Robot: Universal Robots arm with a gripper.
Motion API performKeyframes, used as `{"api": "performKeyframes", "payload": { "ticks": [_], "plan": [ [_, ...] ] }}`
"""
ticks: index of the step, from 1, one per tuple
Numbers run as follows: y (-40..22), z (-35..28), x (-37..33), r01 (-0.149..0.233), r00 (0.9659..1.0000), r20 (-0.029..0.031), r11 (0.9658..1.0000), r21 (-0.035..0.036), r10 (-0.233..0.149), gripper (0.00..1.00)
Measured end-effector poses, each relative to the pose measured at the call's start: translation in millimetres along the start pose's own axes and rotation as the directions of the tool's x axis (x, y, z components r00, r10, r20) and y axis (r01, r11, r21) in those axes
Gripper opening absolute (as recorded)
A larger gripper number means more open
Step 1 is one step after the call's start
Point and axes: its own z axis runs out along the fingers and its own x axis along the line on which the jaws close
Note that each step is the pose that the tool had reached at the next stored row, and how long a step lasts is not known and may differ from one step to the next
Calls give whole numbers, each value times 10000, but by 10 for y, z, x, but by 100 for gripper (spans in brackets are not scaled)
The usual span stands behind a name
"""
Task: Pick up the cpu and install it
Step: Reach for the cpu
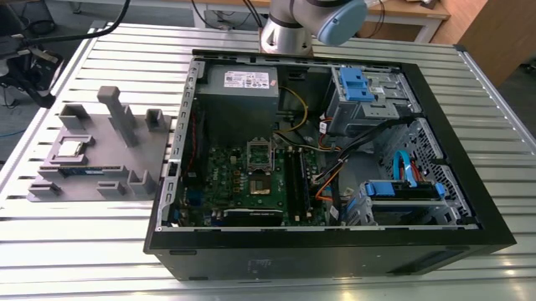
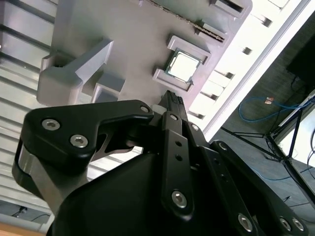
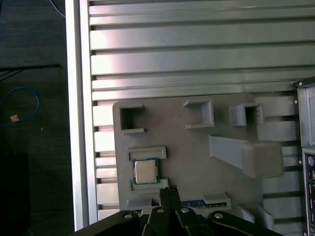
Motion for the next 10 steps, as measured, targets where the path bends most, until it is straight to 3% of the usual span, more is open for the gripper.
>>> {"api": "performKeyframes", "payload": {
  "ticks": [10],
  "plan": [
    [-58, 179, 8, 37, 10000, -45, 10000, 2, -37, 11]
  ]
}}
